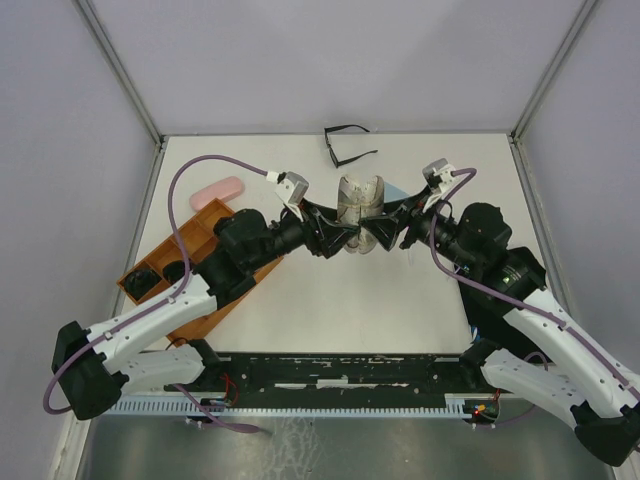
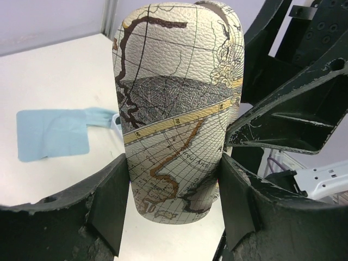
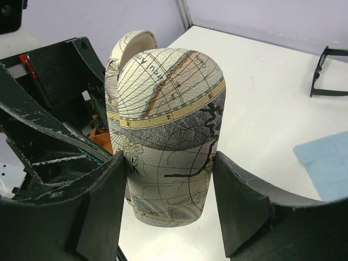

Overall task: Organize the sunglasses
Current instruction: Open the sunglasses case.

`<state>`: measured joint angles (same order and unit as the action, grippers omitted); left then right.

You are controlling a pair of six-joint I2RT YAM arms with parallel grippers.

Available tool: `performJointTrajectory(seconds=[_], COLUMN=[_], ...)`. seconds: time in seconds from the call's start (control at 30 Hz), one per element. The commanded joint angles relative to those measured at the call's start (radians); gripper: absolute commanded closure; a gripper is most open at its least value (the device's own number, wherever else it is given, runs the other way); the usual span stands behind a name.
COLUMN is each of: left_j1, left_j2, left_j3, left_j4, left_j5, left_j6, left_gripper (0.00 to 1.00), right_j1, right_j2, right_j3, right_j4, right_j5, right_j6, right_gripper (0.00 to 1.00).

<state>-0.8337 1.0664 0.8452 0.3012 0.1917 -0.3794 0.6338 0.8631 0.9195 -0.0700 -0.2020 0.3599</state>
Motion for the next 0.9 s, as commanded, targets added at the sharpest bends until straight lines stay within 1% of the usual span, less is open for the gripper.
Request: performJointTrajectory(seconds=[0.0, 0.07, 0.17, 0.27, 0.33, 0.43, 0.5, 0.57, 0.63, 0.7, 0.77, 0.87], left_j1=[-0.005, -0.005, -0.005, -0.005, -0.004, -0.005, -0.005, -0.005, -0.005, -0.005, -0.005, -0.005], left_j2=[-0.016, -0.008, 0.003, -0.002, -0.009, -0.019, -0.029, -0.042, -0.064, -0.094, -0.132, -0.18], left_j3=[0.076, 0.079, 0.088, 0.085, 0.083, 0.081, 0.078, 0.076, 0.069, 0.059, 0.045, 0.032], left_j4=[0.037, 0.031, 0.014, 0.008, -0.005, -0.022, -0.026, -0.042, -0.079, -0.133, -0.204, -0.322], left_j5=[-0.043, -0.042, -0.03, -0.019, -0.017, -0.004, 0.01, 0.004, -0.034, -0.112, -0.221, -0.413], left_j6=[0.044, 0.04, 0.037, 0.034, 0.037, 0.044, 0.05, 0.057, 0.073, 0.093, 0.119, 0.142], left_gripper=[0.61, 0.48, 0.36, 0.26, 0.13, 0.03, 0.0, 0.01, 0.01, 0.01, 0.01, 0.01], right_j1=[-0.008, -0.009, -0.01, -0.009, -0.01, -0.009, -0.009, -0.009, -0.01, -0.009, -0.009, -0.007], right_j2=[-0.009, -0.014, -0.013, -0.024, -0.036, -0.049, -0.055, -0.058, -0.054, -0.037, -0.001, 0.071], right_j3=[0.016, -0.007, -0.024, -0.035, -0.035, -0.023, -0.02, -0.015, 0.005, 0.039, 0.089, 0.167], right_j4=[-0.032, 0.033, 0.116, 0.16, 0.166, 0.15, 0.147, 0.125, 0.052, -0.054, -0.179, -0.338], right_j5=[0.123, 0.051, -0.043, -0.077, -0.086, -0.094, -0.093, -0.072, -0.019, 0.069, 0.157, 0.213], right_j6=[0.013, 0.021, 0.035, 0.048, 0.047, 0.045, 0.042, 0.025, -0.014, -0.057, -0.099, -0.165], right_gripper=[1.0, 1.0, 1.0, 1.0, 1.0, 1.0, 1.0, 1.0, 1.0, 1.0, 1.0, 1.0])
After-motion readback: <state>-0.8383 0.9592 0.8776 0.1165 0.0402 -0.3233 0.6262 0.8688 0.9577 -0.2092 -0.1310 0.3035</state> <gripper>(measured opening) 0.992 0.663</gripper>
